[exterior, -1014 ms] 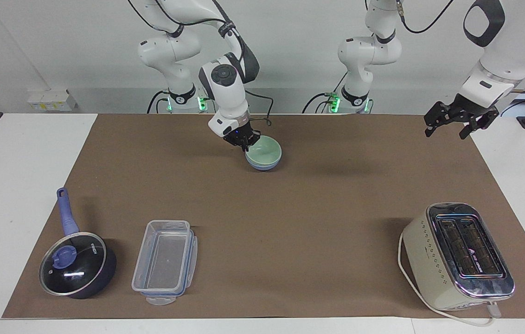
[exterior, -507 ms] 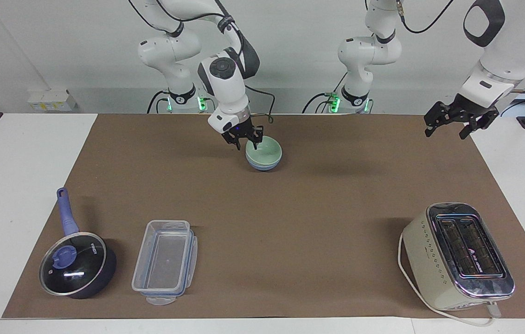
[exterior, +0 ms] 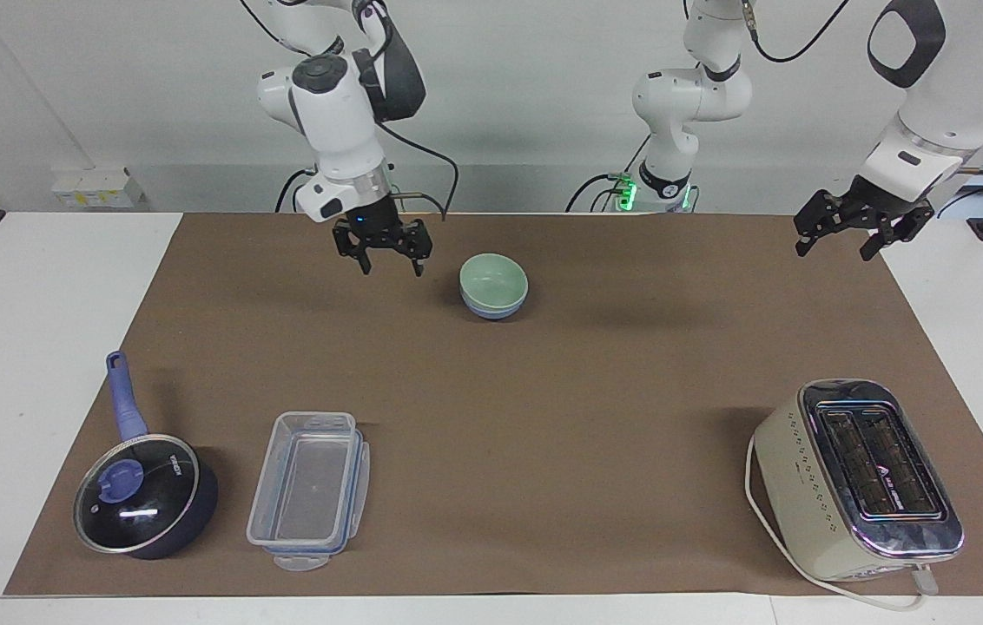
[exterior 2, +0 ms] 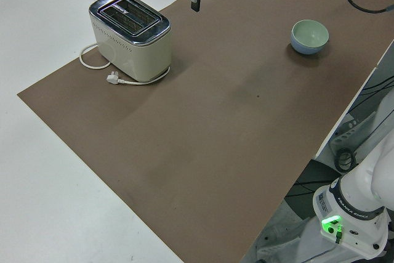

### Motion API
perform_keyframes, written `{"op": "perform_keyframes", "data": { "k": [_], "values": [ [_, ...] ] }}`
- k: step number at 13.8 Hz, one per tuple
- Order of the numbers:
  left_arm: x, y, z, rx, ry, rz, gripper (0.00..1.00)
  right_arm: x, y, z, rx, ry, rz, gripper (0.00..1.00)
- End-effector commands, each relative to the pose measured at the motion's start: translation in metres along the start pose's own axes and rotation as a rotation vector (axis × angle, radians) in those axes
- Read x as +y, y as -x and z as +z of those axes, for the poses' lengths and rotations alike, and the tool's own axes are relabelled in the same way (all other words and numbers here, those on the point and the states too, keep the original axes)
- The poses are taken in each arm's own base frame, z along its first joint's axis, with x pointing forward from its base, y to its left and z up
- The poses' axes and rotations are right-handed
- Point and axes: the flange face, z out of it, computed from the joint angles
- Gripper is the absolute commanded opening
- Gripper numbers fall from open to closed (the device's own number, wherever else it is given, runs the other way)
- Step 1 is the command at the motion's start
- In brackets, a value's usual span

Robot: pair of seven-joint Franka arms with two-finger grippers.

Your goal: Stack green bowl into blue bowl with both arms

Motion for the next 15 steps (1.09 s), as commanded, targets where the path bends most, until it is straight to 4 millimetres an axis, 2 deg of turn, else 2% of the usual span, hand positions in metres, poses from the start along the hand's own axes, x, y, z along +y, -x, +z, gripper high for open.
{"op": "perform_keyframes", "data": {
  "k": [1,2,4,8,12,15],
  "values": [
    [-0.003,0.002,-0.005,-0.005,-0.011,0.006,1.00,0.042,-0.048,-0.049,0.017,0.019,-0.002,1.00],
    [-0.003,0.002,-0.005,-0.005,-0.011,0.006,1.00,0.055,-0.062,-0.061,0.032,0.027,0.004,1.00],
    [-0.003,0.002,-0.005,-0.005,-0.011,0.006,1.00,0.067,-0.082,-0.093,0.067,0.091,-0.006,1.00],
    [-0.002,0.002,-0.005,-0.005,-0.011,0.007,1.00,0.087,-0.101,-0.160,0.037,0.124,0.037,1.00],
    [-0.003,0.002,-0.005,-0.005,-0.011,0.006,1.00,0.100,-0.109,-0.176,-0.023,0.147,0.002,1.00],
    [-0.003,0.002,-0.005,-0.005,-0.011,0.006,1.00,0.098,-0.111,-0.180,-0.040,0.148,0.001,1.00]
  ]
}}
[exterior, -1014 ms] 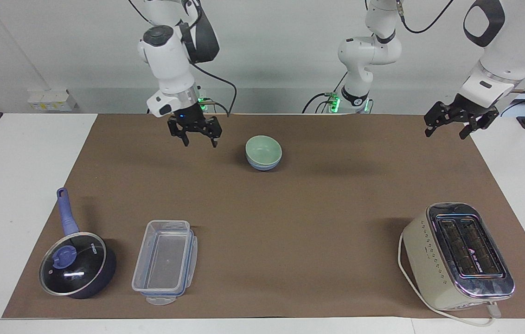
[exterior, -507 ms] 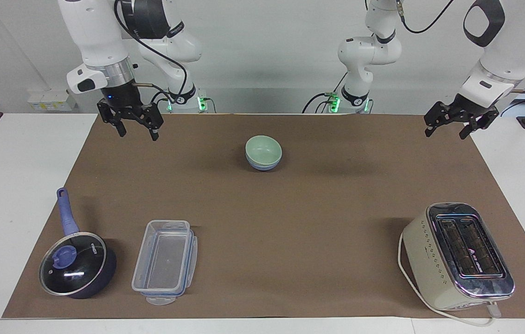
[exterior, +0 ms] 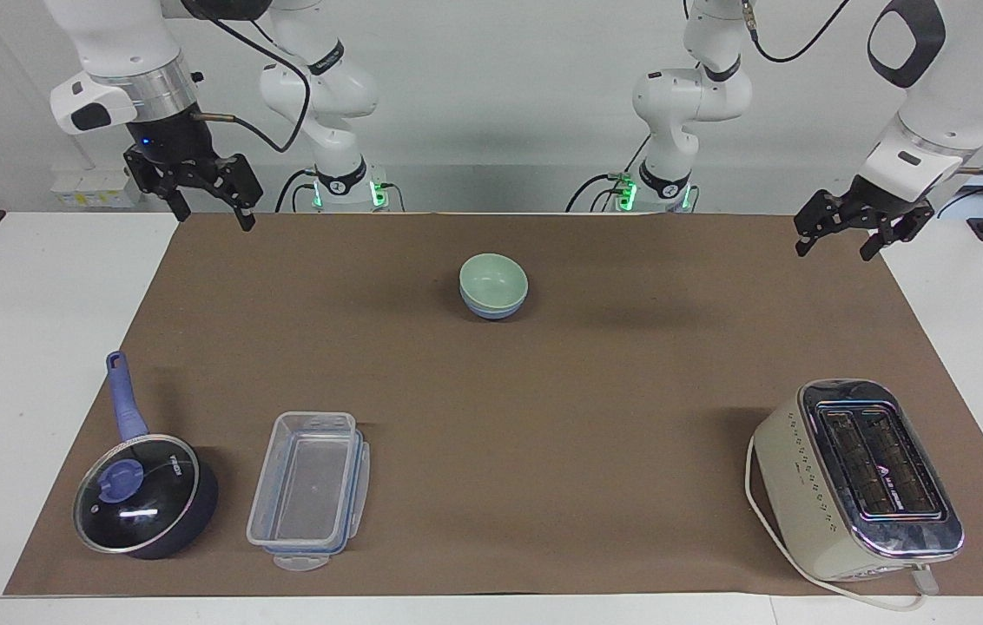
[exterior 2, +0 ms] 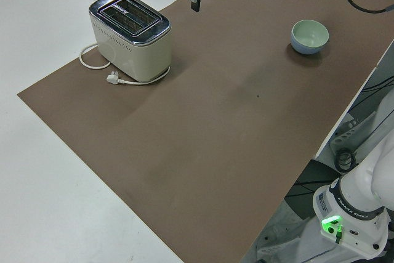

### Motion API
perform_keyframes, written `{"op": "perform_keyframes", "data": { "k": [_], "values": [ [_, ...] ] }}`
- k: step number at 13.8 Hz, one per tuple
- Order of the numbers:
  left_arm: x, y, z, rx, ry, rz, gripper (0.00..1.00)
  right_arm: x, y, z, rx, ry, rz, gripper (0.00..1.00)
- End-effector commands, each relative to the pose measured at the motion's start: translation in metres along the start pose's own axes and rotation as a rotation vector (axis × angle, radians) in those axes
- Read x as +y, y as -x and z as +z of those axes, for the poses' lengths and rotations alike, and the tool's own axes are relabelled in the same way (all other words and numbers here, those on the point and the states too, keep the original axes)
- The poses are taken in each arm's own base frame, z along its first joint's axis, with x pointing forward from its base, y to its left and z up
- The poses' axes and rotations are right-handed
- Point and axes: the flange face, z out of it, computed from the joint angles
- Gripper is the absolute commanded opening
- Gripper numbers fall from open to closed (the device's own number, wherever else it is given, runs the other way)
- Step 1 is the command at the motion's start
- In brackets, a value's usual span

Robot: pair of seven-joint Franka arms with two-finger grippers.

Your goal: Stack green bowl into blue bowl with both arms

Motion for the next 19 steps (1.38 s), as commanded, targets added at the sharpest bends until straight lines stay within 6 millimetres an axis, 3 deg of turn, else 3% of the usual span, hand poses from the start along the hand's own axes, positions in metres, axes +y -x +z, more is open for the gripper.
{"op": "perform_keyframes", "data": {
  "k": [1,4,19],
  "values": [
    [-0.003,0.002,-0.005,-0.005,-0.011,0.006,1.00,0.001,-0.008,-0.003,-0.017,0.025,-0.026,1.00],
    [-0.003,0.002,-0.005,-0.005,-0.011,0.006,1.00,0.001,0.008,0.004,-0.041,0.035,-0.094,1.00],
    [-0.003,0.002,-0.005,-0.005,-0.011,0.006,1.00,0.000,0.014,0.010,-0.054,0.042,-0.061,1.00]
  ]
}}
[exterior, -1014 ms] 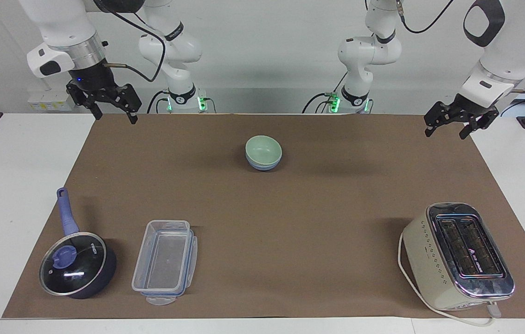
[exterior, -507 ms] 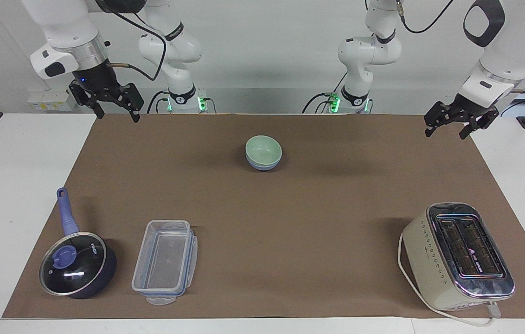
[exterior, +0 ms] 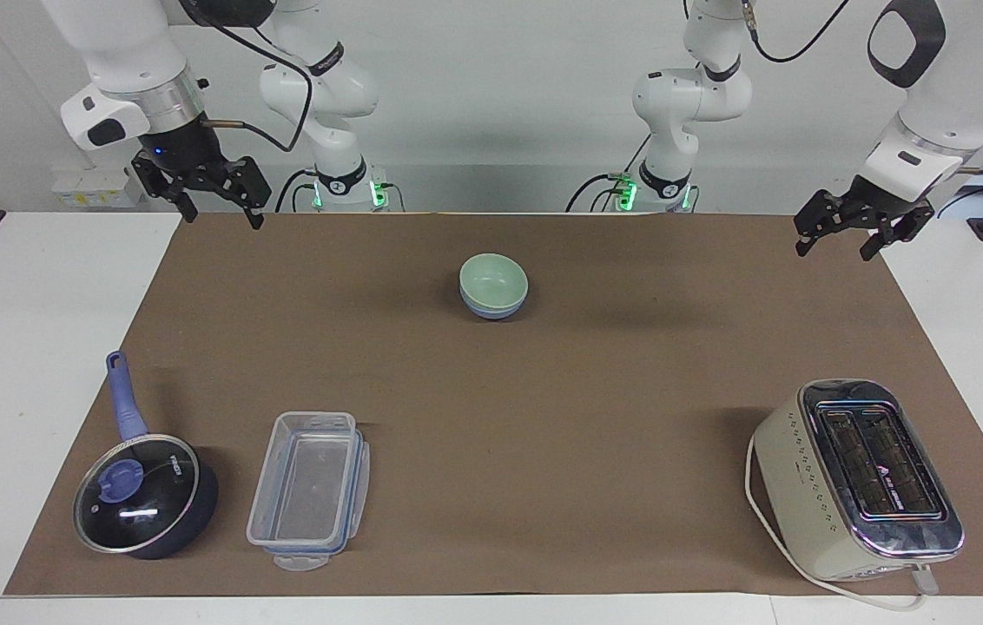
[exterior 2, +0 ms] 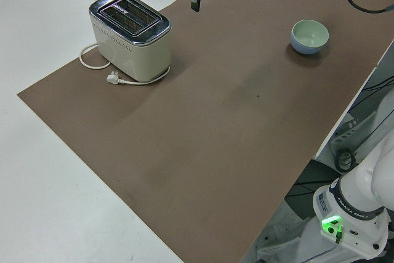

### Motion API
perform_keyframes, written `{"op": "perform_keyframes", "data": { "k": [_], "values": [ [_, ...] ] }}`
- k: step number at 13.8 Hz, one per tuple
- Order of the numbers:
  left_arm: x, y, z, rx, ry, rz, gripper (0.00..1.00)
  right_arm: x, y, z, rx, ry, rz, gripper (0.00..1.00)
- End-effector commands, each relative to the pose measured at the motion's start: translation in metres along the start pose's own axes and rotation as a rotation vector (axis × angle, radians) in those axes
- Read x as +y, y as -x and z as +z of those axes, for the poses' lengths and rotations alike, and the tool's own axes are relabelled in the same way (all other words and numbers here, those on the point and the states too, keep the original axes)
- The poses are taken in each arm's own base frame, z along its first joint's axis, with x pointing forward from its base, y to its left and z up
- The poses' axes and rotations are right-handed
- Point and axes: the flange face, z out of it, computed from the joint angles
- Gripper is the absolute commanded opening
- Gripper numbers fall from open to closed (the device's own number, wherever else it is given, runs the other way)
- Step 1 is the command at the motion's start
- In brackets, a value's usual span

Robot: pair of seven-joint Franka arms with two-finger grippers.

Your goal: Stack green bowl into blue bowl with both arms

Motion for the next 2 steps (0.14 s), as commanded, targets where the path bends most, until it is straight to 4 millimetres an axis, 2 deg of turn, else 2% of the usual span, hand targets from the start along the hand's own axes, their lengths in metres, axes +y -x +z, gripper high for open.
{"op": "perform_keyframes", "data": {
  "k": [1,2],
  "values": [
    [-0.0031,0.0017,-0.0046,-0.005,-0.011,0.006,1.00,0.0019,0.0078,-0.0002,0.003,0.029,0.007,1.00],
    [-0.0023,0.0016,-0.0046,-0.005,-0.011,0.007,1.00,0.0019,0.0082,-0.0012,0.006,0.029,0.007,1.00]
  ]
}}
